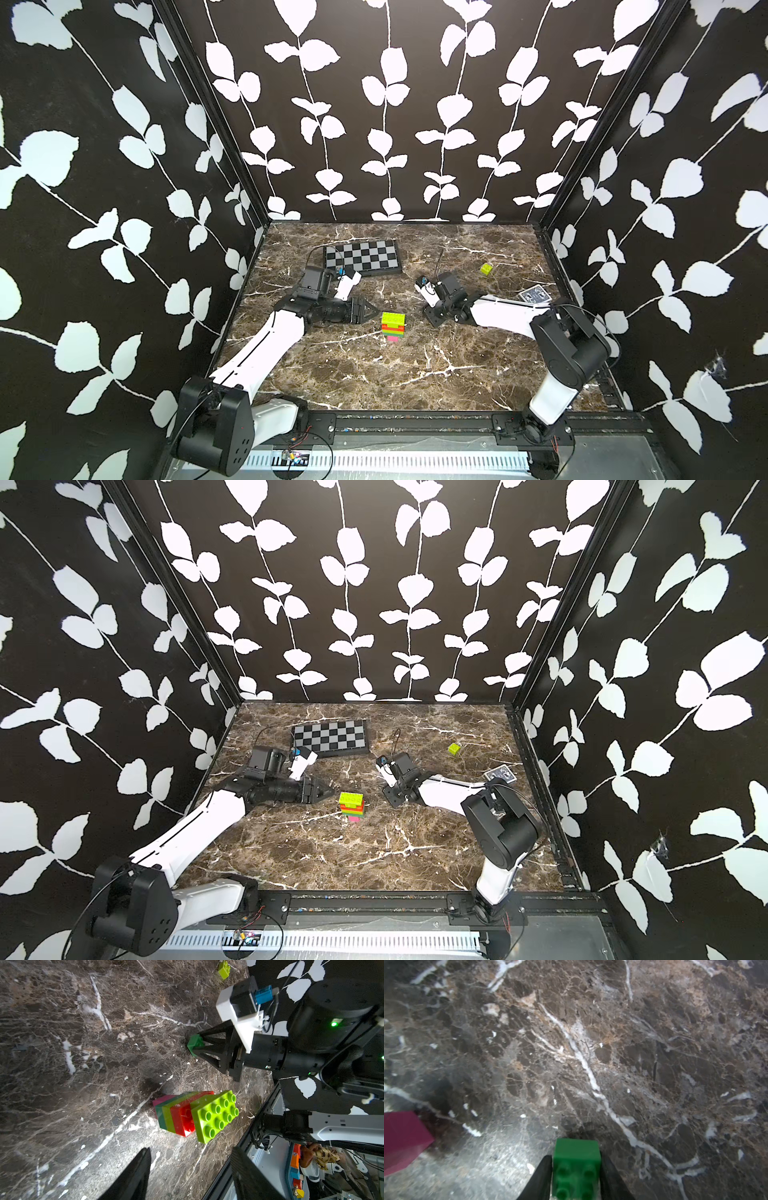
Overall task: Assemble a carrot with lego
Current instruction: Place the lego brick at the center of the board, then pick up the lego brick from the center of the board, then assemble the lego brick with the lego brick.
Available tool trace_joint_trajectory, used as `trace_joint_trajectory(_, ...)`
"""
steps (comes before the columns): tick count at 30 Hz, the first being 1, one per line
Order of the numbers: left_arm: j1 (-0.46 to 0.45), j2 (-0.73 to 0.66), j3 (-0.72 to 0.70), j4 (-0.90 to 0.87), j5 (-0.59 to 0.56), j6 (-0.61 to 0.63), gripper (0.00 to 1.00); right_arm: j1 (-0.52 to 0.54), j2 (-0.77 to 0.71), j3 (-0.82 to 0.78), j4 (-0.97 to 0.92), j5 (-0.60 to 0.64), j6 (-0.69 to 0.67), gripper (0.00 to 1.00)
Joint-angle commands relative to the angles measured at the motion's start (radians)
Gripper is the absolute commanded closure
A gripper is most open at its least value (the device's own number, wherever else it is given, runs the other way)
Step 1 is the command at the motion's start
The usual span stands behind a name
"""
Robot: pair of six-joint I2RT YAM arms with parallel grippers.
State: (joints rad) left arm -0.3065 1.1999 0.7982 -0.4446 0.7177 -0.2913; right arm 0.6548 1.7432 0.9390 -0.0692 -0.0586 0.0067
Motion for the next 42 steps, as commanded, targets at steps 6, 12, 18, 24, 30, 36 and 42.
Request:
trace_joint_trajectory(6, 0.003, 0.001, 0.03, -0.007, 0.014, 0.003, 0.37, 0.006, 0.027, -0.072, 0.092, 0.037, 0.045, 0.59)
trace_joint_trajectory(12, 0.003, 0.001, 0.025, -0.002, 0.019, 0.0, 0.37, 0.005, -0.005, -0.142, 0.179, 0.041, 0.04, 0.55)
trace_joint_trajectory(18, 0.003, 0.001, 0.027, -0.003, 0.02, 0.0, 0.37, 0.004, -0.008, -0.176, 0.239, 0.019, 0.036, 0.63)
trace_joint_trajectory(24, 0.002, 0.0, 0.026, -0.008, 0.016, -0.001, 0.37, 0.004, -0.064, -0.196, 0.237, 0.004, 0.018, 0.76)
trace_joint_trajectory(30, 0.002, 0.006, 0.001, 0.017, 0.096, -0.023, 0.36, 0.004, -0.29, -0.2, 0.137, -0.145, -0.091, 0.8)
trace_joint_trajectory(36, 0.0, 0.055, -0.02, 0.074, 0.199, -0.057, 0.35, 0.027, -0.412, -0.099, -0.056, -0.352, -0.247, 0.79)
trace_joint_trajectory(42, -0.011, 0.123, -0.001, 0.104, 0.209, -0.062, 0.35, 0.068, -0.368, 0.064, -0.215, -0.427, -0.363, 0.8)
